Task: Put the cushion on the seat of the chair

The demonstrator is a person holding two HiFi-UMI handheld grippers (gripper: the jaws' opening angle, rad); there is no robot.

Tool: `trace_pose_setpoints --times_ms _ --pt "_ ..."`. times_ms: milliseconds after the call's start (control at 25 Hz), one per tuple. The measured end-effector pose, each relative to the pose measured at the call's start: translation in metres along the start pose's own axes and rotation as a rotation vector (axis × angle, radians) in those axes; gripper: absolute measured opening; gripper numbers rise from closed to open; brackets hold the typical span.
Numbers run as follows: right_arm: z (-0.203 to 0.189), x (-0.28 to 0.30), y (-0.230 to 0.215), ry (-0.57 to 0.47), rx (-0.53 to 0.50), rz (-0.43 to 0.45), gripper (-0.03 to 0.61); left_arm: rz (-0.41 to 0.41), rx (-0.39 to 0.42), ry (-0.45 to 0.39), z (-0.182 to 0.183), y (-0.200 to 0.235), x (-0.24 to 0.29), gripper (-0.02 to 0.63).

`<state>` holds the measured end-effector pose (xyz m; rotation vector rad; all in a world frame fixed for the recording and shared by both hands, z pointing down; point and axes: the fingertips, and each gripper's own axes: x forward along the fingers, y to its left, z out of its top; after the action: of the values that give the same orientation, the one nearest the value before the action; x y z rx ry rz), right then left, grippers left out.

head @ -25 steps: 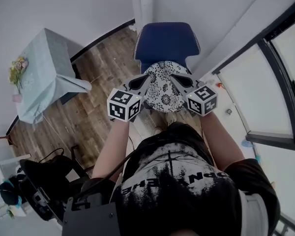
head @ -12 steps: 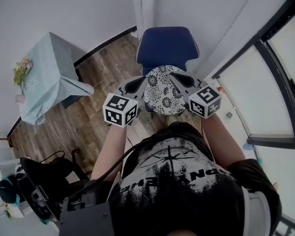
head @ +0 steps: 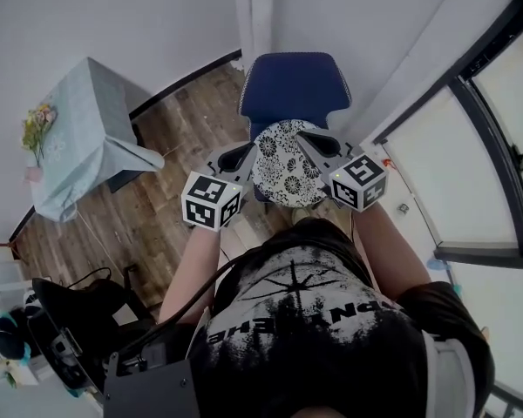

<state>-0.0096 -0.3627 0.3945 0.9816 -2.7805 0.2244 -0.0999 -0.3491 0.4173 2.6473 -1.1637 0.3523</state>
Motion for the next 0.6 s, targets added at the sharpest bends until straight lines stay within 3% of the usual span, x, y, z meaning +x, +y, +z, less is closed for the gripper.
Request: trace_pose_setpoints --times_ms 600 --pt "-0.009 0.019 0.022 0.023 0.007 0.043 0.018 0.024 -0.017 0.023 -0.014 0.001 -0.018 0.015"
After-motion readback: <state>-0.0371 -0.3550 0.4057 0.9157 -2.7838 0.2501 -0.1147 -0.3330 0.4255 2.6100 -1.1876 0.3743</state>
